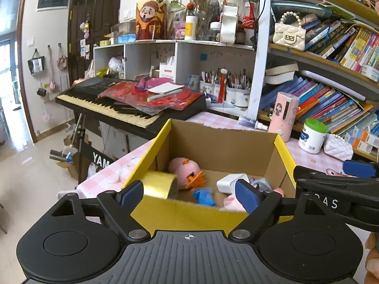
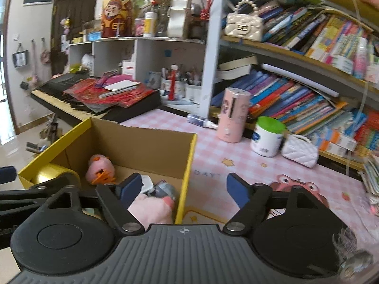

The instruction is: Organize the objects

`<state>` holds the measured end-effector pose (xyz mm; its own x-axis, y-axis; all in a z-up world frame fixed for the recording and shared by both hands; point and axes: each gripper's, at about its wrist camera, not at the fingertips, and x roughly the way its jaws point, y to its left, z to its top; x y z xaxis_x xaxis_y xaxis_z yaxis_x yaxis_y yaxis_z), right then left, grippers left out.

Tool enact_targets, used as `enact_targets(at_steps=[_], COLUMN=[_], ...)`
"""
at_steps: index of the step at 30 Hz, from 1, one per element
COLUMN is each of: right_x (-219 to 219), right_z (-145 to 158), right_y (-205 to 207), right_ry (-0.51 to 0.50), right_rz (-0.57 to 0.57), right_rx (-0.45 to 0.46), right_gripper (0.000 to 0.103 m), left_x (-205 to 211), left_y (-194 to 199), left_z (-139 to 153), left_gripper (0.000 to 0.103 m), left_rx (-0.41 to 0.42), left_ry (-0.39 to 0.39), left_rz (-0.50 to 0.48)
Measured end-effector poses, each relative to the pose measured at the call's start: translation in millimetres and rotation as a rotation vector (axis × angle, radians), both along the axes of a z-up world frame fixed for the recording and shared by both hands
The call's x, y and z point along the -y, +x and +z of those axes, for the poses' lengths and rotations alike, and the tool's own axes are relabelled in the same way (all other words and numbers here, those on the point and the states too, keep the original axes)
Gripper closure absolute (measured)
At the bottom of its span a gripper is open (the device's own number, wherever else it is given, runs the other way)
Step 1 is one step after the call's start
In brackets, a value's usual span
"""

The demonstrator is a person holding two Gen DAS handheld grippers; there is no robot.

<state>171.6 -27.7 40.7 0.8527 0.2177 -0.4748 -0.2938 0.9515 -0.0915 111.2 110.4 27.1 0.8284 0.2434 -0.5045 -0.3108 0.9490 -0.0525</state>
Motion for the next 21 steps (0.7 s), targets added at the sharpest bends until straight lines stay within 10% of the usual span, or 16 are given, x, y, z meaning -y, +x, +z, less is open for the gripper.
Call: enact_targets(at_steps=[21], right_x=[0], right_z=[-27], right_y=[-88], right_ry=[-0.097], right_rz=[-0.224], right_rx=[-0.067], right_gripper=[0.000], left_x=[8], left_y=[-77], left_z=[-10], left_gripper=[0.007], left_rx=[-0.052], left_ry=[0.065], left_rz=[-0.042])
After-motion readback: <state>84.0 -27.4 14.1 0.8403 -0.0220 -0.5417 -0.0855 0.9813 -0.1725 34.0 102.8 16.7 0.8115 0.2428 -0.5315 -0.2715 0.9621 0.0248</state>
